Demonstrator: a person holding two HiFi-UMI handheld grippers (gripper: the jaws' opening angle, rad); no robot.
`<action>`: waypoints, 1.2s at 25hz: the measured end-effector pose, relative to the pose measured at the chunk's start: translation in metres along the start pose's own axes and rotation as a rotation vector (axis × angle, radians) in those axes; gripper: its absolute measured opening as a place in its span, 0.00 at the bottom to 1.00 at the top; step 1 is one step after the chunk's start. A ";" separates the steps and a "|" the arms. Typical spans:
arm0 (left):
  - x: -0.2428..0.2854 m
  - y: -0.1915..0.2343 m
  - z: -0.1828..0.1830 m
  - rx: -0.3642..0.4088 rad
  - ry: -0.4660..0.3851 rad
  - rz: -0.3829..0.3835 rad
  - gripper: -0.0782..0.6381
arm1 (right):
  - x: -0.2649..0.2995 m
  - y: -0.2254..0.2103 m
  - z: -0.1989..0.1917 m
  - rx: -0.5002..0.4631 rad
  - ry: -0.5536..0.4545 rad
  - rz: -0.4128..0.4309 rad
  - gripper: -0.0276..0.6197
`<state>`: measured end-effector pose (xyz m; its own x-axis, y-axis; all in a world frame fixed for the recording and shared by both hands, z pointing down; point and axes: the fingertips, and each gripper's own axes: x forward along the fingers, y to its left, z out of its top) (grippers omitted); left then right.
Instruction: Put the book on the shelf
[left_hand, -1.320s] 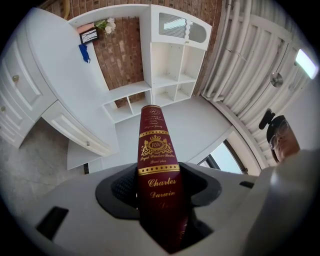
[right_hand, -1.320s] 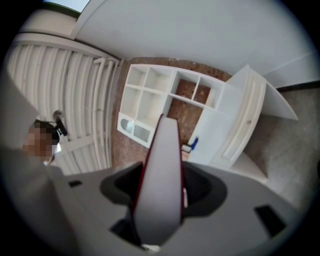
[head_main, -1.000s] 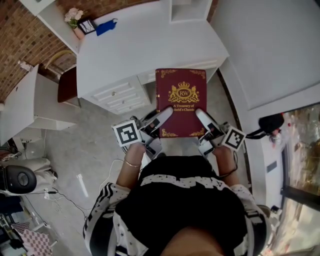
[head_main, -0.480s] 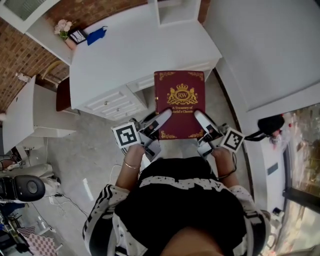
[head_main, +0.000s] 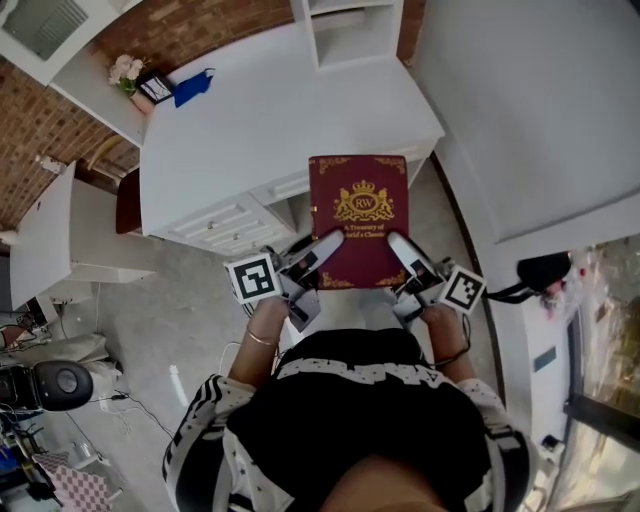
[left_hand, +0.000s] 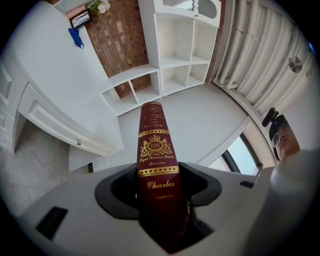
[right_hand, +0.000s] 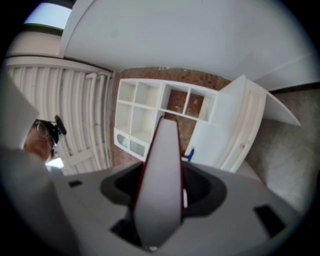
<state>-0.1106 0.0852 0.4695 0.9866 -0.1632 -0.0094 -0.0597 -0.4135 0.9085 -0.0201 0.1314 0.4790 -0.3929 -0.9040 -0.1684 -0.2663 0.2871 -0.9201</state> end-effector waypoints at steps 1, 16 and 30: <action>0.003 0.002 0.002 -0.001 0.000 0.001 0.47 | 0.003 -0.001 0.003 -0.001 0.001 0.005 0.45; 0.033 0.007 0.047 0.053 -0.061 0.032 0.48 | 0.040 -0.008 0.048 -0.012 0.036 0.051 0.44; 0.091 0.003 0.067 0.057 -0.117 0.034 0.48 | 0.041 -0.017 0.114 -0.022 0.040 0.062 0.44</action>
<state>-0.0311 0.0094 0.4433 0.9596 -0.2798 -0.0306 -0.1045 -0.4553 0.8842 0.0682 0.0534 0.4473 -0.4437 -0.8712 -0.2101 -0.2599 0.3495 -0.9002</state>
